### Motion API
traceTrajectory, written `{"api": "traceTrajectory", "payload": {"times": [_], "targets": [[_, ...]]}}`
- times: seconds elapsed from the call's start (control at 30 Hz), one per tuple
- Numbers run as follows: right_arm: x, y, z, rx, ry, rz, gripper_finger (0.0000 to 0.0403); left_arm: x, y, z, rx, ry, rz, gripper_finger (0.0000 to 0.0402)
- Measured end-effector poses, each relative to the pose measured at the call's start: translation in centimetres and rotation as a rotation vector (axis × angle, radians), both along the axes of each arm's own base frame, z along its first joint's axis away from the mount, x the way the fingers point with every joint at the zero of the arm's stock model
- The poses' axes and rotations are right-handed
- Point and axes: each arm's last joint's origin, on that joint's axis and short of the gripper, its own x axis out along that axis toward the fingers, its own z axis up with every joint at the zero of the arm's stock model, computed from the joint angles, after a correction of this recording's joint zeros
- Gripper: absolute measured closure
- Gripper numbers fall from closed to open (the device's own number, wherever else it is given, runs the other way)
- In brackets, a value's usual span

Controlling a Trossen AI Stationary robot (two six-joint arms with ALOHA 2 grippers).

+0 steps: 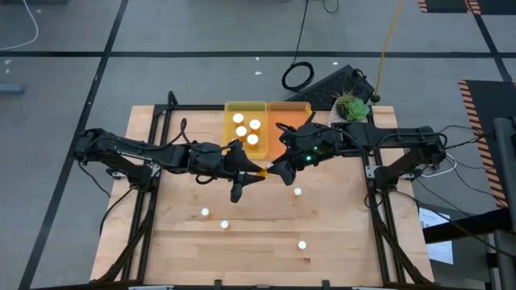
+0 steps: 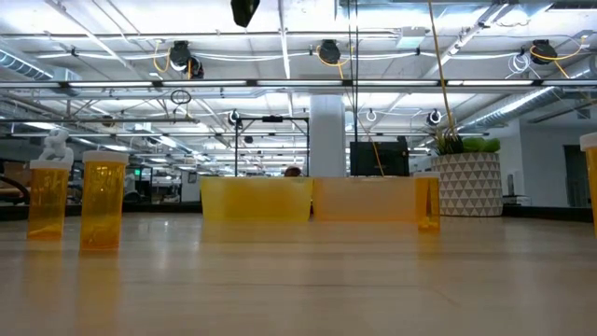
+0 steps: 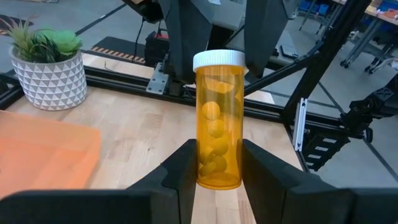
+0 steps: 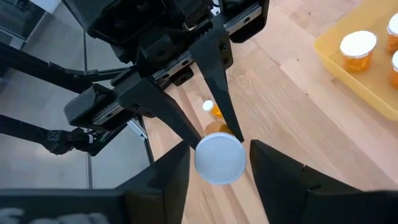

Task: Pick and place medicine bottles into bin by pill shape (circle, oval)
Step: Put the small orange tablet bottle into the orange bin

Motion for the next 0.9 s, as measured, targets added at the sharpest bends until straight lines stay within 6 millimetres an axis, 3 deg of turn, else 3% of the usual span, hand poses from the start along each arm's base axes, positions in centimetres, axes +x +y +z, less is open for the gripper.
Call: {"api": "traceTrajectory", "payload": {"times": [0.3, 0.67, 0.77, 0.9], "targets": [[0.93, 0.09, -0.80, 0.004, 0.019, -0.002, 0.0283, 0.01, 0.00, -0.06, -0.027, 0.006, 0.008, 0.0284], [0.81, 0.07, -0.64, 0.012, 0.012, -0.010, 0.0285, 0.01, 0.00, -0.02, -0.050, 0.005, 0.014, 0.0283], [0.81, 0.07, -0.64, 0.012, 0.012, -0.010, 0.0285, 0.01, 0.00, 0.00, -0.051, 0.004, 0.014, 0.0267], [0.78, -0.15, -0.69, 0.013, 0.019, -0.016, 0.0285, -0.08, 0.09, 0.07, -0.062, 0.005, 0.045, 0.0216]]}}
